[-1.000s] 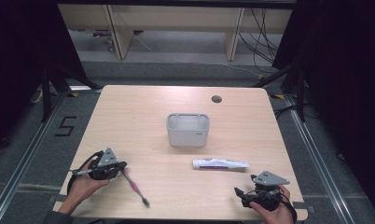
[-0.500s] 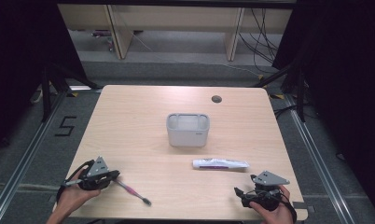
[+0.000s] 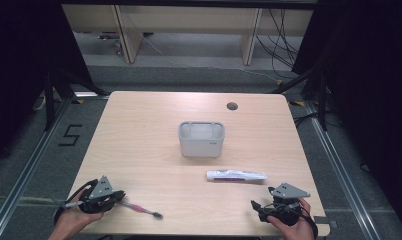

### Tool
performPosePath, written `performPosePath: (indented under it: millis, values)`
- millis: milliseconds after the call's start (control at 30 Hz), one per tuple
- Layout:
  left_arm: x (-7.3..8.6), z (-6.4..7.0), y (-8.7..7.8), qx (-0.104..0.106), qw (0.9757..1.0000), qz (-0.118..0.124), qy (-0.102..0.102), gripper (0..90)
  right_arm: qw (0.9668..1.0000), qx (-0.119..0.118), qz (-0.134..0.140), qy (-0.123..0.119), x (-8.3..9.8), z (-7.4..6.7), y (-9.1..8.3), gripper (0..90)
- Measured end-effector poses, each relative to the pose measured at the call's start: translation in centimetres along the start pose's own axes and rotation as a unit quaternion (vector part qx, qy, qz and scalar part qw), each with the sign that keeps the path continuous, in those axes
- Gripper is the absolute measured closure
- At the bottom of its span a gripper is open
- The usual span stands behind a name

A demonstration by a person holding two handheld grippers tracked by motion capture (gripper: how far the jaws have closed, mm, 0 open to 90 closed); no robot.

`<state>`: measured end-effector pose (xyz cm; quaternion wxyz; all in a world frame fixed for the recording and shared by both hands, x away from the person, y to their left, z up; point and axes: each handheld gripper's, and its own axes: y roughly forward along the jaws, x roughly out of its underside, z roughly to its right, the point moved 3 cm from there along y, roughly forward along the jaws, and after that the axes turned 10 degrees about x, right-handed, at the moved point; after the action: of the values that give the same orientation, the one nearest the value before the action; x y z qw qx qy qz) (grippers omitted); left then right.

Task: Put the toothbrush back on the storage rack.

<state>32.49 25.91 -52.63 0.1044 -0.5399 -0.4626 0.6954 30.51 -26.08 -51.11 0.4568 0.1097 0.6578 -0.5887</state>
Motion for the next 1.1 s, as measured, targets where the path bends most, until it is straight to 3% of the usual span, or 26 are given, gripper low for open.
performPosePath:
  millis: [133, 233, 267, 300, 400, 433, 533, 733, 833, 1000, 1100]
  values:
    - [0.1, 0.1, -0.4, -0.004, 1.0000, -0.004, 0.005, 83.8, 0.9999, -0.012, 0.000, 0.009, 0.0, -0.1, 0.1, 21.8]
    - [0.1, 0.2, -0.6, -0.005, 1.0000, -0.003, 0.002, 81.9, 1.0000, 0.000, 0.005, 0.008, 0.1, 0.2, 0.2, 21.8]
    - [0.0, 0.1, -0.7, -0.004, 1.0000, -0.004, 0.007, 81.3, 0.9994, 0.004, -0.007, 0.034, 0.1, -0.2, -0.1, 21.8]
    - [-0.1, 0.1, -0.8, -0.003, 1.0000, -0.003, 0.003, 80.4, 0.9998, 0.011, 0.014, 0.002, 0.1, 0.3, 0.2, 21.8]
    - [-0.6, 0.1, -1.2, -0.004, 0.9999, 0.000, 0.009, 76.0, 0.9997, 0.002, 0.002, 0.026, 0.1, 0.0, 0.0, 21.8]
    - [-0.7, 0.1, -1.4, -0.002, 0.9999, -0.004, 0.012, 74.5, 0.9998, 0.008, 0.017, 0.002, 0.0, 0.4, 0.2, 21.8]
    - [-1.1, 0.5, -1.7, 0.001, 0.9999, -0.010, 0.011, 69.0, 0.9999, 0.007, 0.011, 0.010, 0.0, 0.3, 0.1, 21.8]
    - [-2.0, 1.3, -1.9, 0.003, 0.9990, -0.028, 0.034, 56.0, 0.9999, -0.002, 0.010, 0.013, 0.0, 0.2, 0.2, 21.8]
    - [-2.1, 2.0, -1.8, 0.012, 0.9976, -0.050, 0.045, 51.1, 0.9998, 0.002, 0.008, 0.016, 0.0, 0.2, 0.2, 21.7]
    - [-1.8, 2.2, -1.5, 0.009, 0.9960, -0.073, 0.050, 45.9, 0.9999, -0.004, 0.012, 0.007, -0.2, 0.3, 0.3, 21.7]
    - [-1.6, 2.2, -1.4, 0.014, 0.9965, -0.070, 0.042, 42.3, 0.9999, -0.011, 0.010, 0.007, -0.2, 0.2, 0.4, 21.7]
